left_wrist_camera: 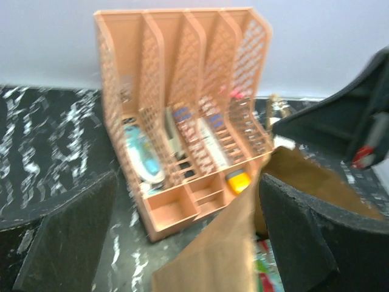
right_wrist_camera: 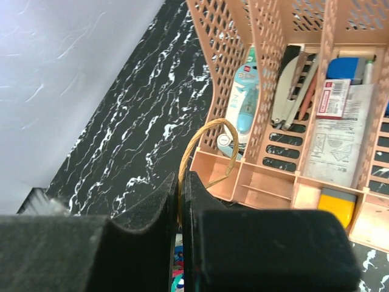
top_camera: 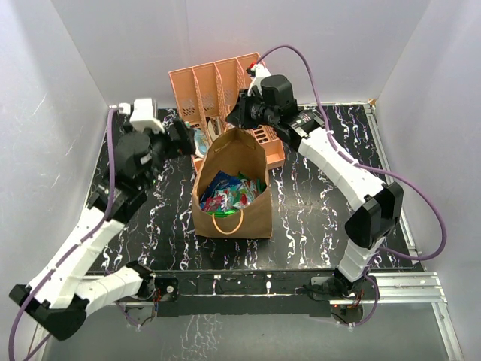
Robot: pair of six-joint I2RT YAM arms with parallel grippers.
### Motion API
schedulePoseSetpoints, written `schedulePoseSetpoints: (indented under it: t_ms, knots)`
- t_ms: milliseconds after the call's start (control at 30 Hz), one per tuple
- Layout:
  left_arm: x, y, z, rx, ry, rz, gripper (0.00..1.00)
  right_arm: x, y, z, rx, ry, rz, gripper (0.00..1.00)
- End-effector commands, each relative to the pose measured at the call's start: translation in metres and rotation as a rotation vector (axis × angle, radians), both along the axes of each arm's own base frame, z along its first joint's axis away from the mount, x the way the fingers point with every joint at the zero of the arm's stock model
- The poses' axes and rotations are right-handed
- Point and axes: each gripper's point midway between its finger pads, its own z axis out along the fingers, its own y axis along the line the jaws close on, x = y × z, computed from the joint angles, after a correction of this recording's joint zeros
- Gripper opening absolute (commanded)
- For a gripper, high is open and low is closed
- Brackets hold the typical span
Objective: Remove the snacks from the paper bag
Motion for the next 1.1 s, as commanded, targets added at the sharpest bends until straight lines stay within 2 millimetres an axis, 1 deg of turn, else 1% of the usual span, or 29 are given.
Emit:
schedulePoseSetpoints:
  t_ms: [0, 67, 133, 167, 300, 367, 467, 500, 533, 600, 633, 700, 767, 900, 933, 967, 1067]
  knots:
    - [-0.007, -0.054, 0.014, -0.019, 0.114, -0.267, 0.98, -0.026, -0.001, 0.076, 0.168, -0.168, 0.109, 0.08]
    - [-0.005, -0.077, 0.012, -0.008, 0.151, -0.383, 0.98, -0.028, -0.012, 0.079, 0.209, -0.157, 0.118, 0.08]
    - [-0.002, -0.092, 0.013, -0.033, 0.181, -0.47, 0.98, -0.03, -0.022, 0.083, 0.263, -0.144, 0.129, 0.08]
    - [-0.002, -0.097, 0.018, -0.056, 0.179, -0.512, 0.98, -0.032, -0.026, 0.086, 0.282, -0.142, 0.136, 0.08]
    - [0.0, -0.108, 0.033, -0.155, 0.156, -0.622, 0.98, -0.042, -0.035, 0.095, 0.307, -0.153, 0.145, 0.08]
    - [0.002, -0.113, 0.033, -0.195, 0.172, -0.673, 0.98, -0.047, -0.038, 0.097, 0.316, -0.155, 0.159, 0.08]
    - [0.009, -0.114, 0.033, -0.277, 0.188, -0.705, 0.98, -0.048, -0.042, 0.096, 0.318, -0.149, 0.169, 0.08]
    - [0.012, -0.115, 0.034, -0.31, 0.194, -0.738, 0.98, -0.049, -0.043, 0.096, 0.319, -0.149, 0.172, 0.08]
    - [0.007, -0.123, 0.037, -0.349, 0.207, -0.82, 0.98, -0.05, -0.043, 0.096, 0.319, -0.148, 0.176, 0.08]
    - [0.008, -0.13, 0.042, -0.421, 0.222, -0.906, 0.98, -0.051, -0.044, 0.097, 0.321, -0.151, 0.183, 0.08]
    - [0.015, -0.134, 0.039, -0.448, 0.239, -0.928, 0.97, -0.051, -0.045, 0.098, 0.322, -0.154, 0.184, 0.08]
    - [0.023, -0.137, 0.036, -0.479, 0.264, -0.949, 0.96, -0.052, -0.045, 0.1, 0.324, -0.159, 0.187, 0.08]
    - [0.029, -0.143, 0.033, -0.511, 0.284, -0.976, 0.98, -0.053, -0.045, 0.102, 0.326, -0.162, 0.193, 0.08]
    - [0.042, -0.156, 0.02, -0.63, 0.37, -1.028, 0.98, -0.054, -0.046, 0.104, 0.328, -0.168, 0.198, 0.08]
    - [0.043, -0.159, 0.019, -0.655, 0.376, -1.054, 0.98, -0.055, -0.047, 0.104, 0.328, -0.169, 0.197, 0.08]
    - [0.04, -0.161, 0.022, -0.702, 0.383, -1.085, 0.96, -0.055, -0.047, 0.104, 0.328, -0.167, 0.197, 0.08]
    - [0.024, -0.162, 0.034, -0.762, 0.343, -1.204, 0.92, -0.056, -0.05, 0.102, 0.325, -0.164, 0.193, 0.08]
